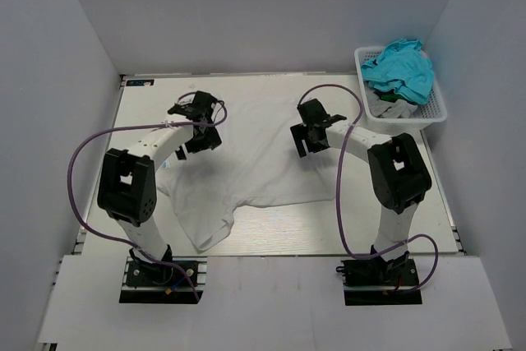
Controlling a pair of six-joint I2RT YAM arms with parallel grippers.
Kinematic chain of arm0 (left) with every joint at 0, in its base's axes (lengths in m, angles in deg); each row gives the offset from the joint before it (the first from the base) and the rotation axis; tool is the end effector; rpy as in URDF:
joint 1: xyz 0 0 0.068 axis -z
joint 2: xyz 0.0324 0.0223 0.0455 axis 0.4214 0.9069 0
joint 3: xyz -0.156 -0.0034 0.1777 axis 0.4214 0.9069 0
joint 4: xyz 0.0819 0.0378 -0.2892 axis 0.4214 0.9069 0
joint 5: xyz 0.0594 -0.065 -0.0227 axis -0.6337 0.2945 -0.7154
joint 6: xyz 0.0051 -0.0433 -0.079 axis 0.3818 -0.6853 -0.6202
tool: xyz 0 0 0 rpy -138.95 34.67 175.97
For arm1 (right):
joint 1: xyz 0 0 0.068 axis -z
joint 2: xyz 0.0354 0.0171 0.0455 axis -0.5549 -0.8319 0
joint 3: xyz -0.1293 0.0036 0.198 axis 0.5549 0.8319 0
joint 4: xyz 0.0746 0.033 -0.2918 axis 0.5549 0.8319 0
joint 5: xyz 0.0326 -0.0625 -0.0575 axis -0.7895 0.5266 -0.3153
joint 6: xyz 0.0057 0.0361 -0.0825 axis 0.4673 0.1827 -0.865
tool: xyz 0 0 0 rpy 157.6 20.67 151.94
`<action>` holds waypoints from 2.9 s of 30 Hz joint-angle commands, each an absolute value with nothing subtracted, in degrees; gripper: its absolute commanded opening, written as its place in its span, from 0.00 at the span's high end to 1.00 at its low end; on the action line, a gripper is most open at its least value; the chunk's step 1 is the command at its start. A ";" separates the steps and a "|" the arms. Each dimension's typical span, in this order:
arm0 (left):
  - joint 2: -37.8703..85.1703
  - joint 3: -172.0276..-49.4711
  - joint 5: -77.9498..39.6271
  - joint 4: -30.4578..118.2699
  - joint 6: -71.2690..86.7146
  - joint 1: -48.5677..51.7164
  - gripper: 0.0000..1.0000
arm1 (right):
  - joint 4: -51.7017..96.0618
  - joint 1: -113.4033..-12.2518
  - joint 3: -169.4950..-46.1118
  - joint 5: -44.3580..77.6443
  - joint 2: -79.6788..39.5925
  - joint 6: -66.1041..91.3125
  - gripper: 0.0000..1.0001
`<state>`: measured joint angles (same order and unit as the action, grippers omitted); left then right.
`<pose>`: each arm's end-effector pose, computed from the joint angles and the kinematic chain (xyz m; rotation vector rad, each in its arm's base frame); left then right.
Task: Fold and stack the t-shirts
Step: Flatten out the tshirt
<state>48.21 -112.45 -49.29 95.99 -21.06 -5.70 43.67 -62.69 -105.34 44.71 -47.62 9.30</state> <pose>0.3694 -0.0971 0.1188 -0.5637 2.6710 0.2919 0.4008 0.1900 0.0828 -0.4226 2.4618 -0.2284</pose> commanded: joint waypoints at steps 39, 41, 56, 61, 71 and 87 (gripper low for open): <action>61.97 -107.49 -47.11 78.79 -15.50 -9.54 0.00 | 41.88 -42.68 -99.76 44.15 -43.56 19.94 0.10; 61.97 -107.49 -47.73 78.79 -14.45 -9.54 0.00 | 42.15 -41.70 -99.32 44.59 -42.85 21.17 0.10; 55.30 -113.28 -43.77 75.45 -6.19 -8.49 0.00 | 39.77 -52.41 -112.01 23.49 -42.22 10.28 0.10; 54.85 -120.48 -47.89 74.93 -6.98 -10.42 0.00 | 43.11 -54.88 -136.26 31.38 -59.70 7.99 0.10; 74.87 -144.11 -48.44 80.72 -6.45 -15.86 0.00 | 38.39 -55.06 -158.38 36.50 -80.46 6.32 0.10; 79.99 -138.07 -45.18 76.68 -7.51 -20.35 0.00 | 35.12 -49.70 -159.52 41.51 -88.64 13.25 0.10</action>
<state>79.29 -140.62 -46.73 75.27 -7.57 -19.14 35.06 -52.86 -157.79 39.51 -86.49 9.14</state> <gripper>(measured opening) 0.997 0.905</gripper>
